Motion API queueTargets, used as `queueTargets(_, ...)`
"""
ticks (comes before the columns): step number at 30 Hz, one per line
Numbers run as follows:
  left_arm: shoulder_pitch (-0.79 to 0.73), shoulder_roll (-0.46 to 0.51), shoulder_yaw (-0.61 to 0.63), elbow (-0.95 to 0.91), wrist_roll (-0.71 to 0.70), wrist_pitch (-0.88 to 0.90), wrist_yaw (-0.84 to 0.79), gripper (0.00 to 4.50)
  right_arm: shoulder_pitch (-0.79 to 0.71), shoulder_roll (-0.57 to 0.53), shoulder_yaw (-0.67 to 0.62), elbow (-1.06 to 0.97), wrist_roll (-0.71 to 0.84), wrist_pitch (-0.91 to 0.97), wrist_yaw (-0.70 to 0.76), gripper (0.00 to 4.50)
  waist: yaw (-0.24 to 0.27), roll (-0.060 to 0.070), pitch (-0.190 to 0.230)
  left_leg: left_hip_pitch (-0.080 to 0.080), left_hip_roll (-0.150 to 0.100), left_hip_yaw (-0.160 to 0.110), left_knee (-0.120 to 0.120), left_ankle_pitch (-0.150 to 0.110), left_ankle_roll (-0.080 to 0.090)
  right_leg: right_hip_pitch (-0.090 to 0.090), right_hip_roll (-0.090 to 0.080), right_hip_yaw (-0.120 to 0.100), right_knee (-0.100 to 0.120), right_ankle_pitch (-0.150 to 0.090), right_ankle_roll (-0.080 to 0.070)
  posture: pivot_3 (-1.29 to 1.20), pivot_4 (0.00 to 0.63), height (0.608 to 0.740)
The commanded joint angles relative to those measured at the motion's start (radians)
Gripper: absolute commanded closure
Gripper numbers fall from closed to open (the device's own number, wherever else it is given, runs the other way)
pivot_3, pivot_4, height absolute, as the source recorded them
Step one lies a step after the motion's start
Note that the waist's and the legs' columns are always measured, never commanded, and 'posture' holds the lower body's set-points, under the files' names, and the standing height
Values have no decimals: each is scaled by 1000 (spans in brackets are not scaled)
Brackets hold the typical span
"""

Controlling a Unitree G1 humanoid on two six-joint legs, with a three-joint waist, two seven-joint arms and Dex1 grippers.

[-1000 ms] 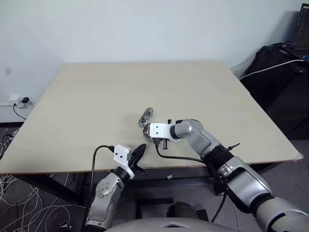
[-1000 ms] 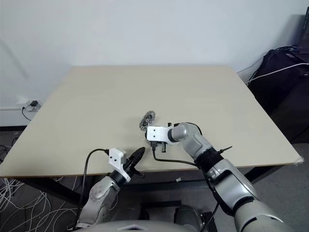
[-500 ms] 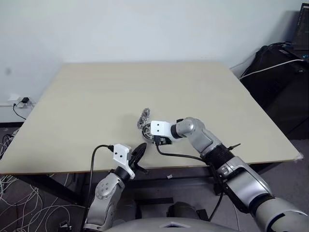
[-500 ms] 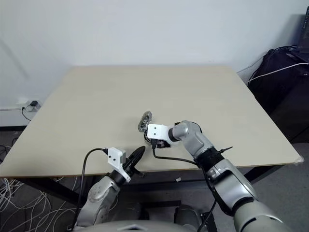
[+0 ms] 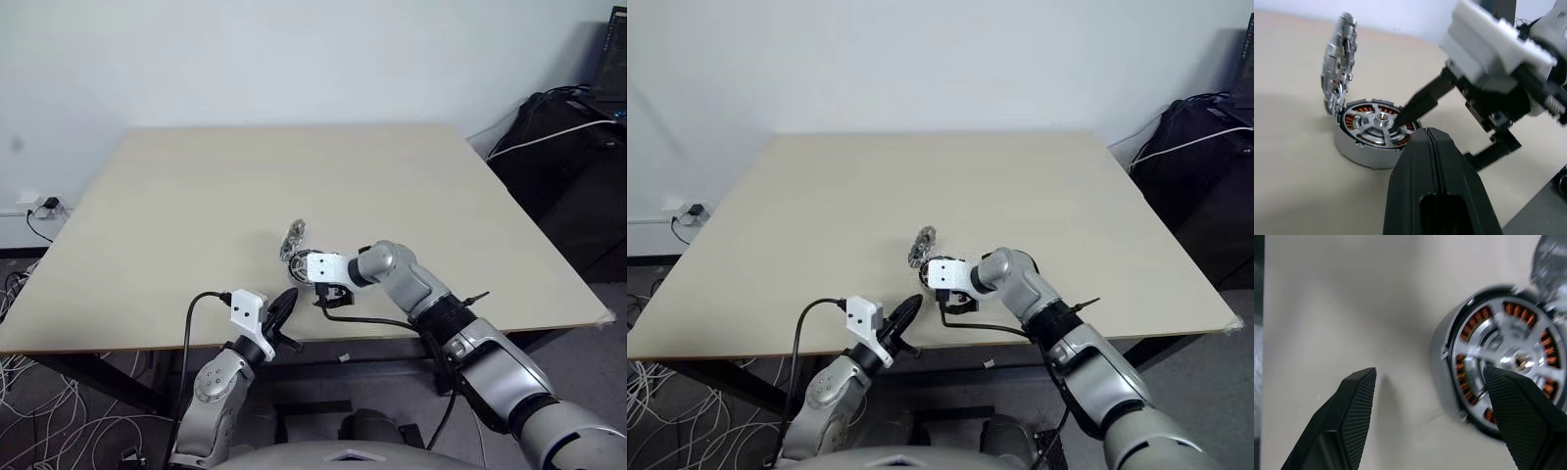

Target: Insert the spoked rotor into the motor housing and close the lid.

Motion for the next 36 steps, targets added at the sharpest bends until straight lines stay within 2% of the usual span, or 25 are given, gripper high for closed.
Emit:
queueTargets(1,-6,-7,-15,-57,-3,3,10,4500,-8,-5,0,-29,-4,18,17,729,0,0,0,0,0,0,0,0,0,0,0,0,0,0,0,0,0,740)
queueTargets(22,-16,-10,-9,-38,-17,5,17,4500,-28,18,-10,7,-9,65,-16,729,-3,0,0,1,0,0,0,0,0,0,0,0,1,0,0,0,0,740)
queueTargets(25,-15,-9,-5,-19,-18,-8,9,4500,-29,20,-10,10,-12,70,-22,1374,-3,0,0,1,0,0,0,0,0,0,0,0,1,0,0,0,0,740)
queueTargets(33,-6,-5,-2,-13,-20,-18,-4,4500,-25,18,-7,11,-16,76,-27,3897,-1,0,0,0,0,0,0,0,0,0,0,0,0,0,0,0,0,740)
queueTargets(36,1,-5,-5,-26,-20,-14,-2,4500,-24,19,-9,10,-18,79,-28,3897,-1,0,0,1,0,0,0,0,0,0,0,0,0,0,0,0,0,740)
